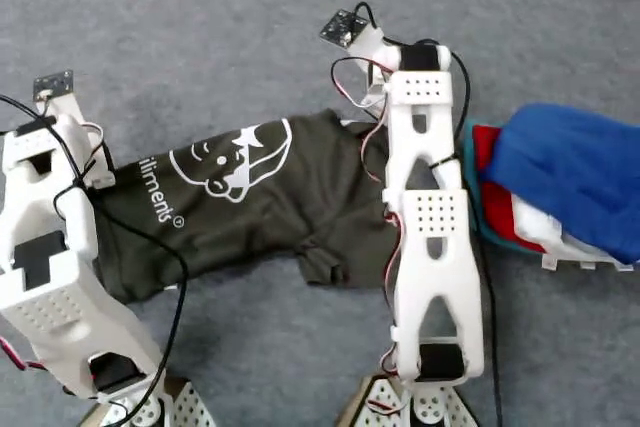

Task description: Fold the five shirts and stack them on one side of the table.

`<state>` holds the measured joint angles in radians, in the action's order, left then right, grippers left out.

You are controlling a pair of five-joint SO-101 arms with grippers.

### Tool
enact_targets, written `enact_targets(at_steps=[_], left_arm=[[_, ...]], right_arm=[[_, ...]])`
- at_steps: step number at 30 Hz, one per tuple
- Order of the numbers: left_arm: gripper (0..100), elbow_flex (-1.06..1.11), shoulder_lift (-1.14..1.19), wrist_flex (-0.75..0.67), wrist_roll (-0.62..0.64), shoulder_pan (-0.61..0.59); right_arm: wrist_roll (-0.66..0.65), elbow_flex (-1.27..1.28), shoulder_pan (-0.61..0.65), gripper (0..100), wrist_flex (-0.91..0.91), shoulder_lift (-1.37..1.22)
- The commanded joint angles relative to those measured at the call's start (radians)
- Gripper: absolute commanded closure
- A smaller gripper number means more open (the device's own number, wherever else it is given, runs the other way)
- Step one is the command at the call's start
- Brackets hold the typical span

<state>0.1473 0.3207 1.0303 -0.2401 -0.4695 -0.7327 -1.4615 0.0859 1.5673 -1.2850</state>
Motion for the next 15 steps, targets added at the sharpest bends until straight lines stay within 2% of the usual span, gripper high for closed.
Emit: enact_targets(at_steps=[1, 4, 8, 12, 15], left_arm=[[98, -0.138, -0.065, 0.138, 0.009, 0.000], [98, -0.206, -0.140, 0.241, 0.009, 0.043], [98, -0.209, -0.280, 0.333, -0.008, 0.124], [98, -0.087, -0.447, 0.333, -0.020, 0.158], [98, 0.072, -0.579, 0.270, -0.020, 0.135]], right_arm=[[-0.008, -0.154, -0.012, 99.4, 0.120, 0.091], [-0.014, -0.209, -0.001, 99.4, 0.219, 0.147], [-0.012, -0.076, 0.004, 99.4, 0.222, 0.259], [-0.025, 0.185, 0.010, 99.4, 0.222, 0.458], [-0.104, 0.430, 0.016, 99.4, 0.221, 0.665]])
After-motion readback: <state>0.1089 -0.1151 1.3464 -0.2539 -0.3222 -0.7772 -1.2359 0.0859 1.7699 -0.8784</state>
